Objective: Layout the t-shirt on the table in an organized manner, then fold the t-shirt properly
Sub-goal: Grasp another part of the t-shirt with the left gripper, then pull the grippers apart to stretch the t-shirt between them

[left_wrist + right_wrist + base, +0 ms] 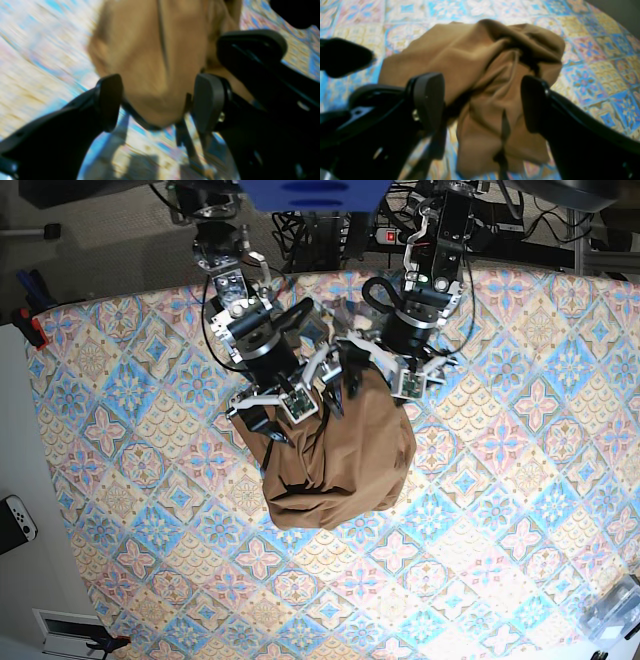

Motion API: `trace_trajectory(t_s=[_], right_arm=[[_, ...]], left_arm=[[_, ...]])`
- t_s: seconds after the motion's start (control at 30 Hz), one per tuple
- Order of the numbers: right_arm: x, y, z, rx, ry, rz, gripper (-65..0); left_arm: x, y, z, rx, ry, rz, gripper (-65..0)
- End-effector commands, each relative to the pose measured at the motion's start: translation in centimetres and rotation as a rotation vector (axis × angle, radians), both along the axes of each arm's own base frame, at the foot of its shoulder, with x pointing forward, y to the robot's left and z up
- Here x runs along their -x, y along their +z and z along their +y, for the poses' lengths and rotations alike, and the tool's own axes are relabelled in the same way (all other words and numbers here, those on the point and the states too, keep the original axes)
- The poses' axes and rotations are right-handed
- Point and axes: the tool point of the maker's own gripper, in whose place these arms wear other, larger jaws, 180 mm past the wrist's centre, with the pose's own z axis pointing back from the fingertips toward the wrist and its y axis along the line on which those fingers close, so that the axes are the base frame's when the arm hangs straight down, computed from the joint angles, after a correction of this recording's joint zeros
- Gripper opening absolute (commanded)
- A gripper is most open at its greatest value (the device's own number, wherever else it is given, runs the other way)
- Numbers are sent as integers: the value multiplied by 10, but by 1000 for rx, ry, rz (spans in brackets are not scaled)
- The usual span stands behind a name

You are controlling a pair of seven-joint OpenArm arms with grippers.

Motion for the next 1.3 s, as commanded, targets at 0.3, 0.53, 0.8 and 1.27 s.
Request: trace_trajectory(t_s=[0.3,0.53,0.8,1.27], right_arm=[[-12,23,-12,-18,-30,-76,-192],[-20,23,-40,-1,-104,-82,-193],[-27,23,-70,16,-183,-86,-193],[-20,13,-79,12,-206,-56,-193]], left_arm=[[-19,-16,1,172,62,46,-214],[-37,-15,-3,166,49,33,-218],[-56,-9,-1,165,54,7,-650],[-56,111,130,-28,232,-220,-650]])
